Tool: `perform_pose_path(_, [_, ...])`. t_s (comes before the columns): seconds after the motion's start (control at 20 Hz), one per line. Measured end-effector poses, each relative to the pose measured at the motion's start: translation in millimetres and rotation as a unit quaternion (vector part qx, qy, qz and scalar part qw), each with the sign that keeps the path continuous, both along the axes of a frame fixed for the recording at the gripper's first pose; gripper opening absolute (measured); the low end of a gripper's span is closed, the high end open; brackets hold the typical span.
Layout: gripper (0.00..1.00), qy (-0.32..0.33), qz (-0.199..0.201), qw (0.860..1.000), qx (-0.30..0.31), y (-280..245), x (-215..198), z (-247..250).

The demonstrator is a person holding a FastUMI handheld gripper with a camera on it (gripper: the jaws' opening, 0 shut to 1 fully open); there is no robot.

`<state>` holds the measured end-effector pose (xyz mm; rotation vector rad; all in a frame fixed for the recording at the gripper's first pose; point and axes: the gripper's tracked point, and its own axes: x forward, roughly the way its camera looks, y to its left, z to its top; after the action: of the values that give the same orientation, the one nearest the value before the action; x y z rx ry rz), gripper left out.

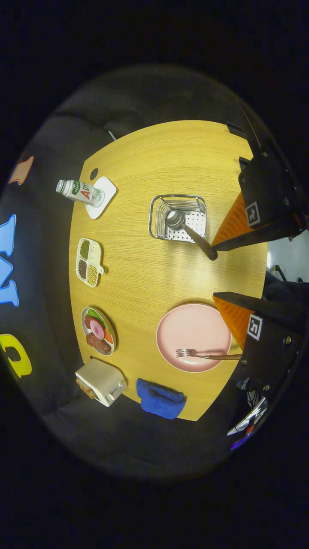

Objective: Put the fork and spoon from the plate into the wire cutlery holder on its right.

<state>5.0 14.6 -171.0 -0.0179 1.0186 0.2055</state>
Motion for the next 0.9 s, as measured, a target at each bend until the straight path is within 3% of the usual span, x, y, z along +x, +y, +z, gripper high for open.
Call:
perform_pose_path(0.2, [0.6,-0.013,0.003,0.999,-0.033,-8.9,-0.2,0.5])
perform_pose_path(0.55, [0.59,-0.023,-0.009,0.999,-0.029,-8.3,-4.5,10.9])
perform_pose_path(0.9, [0.59,-0.039,0.026,0.999,-0.014,39.7,-11.5,22.6])
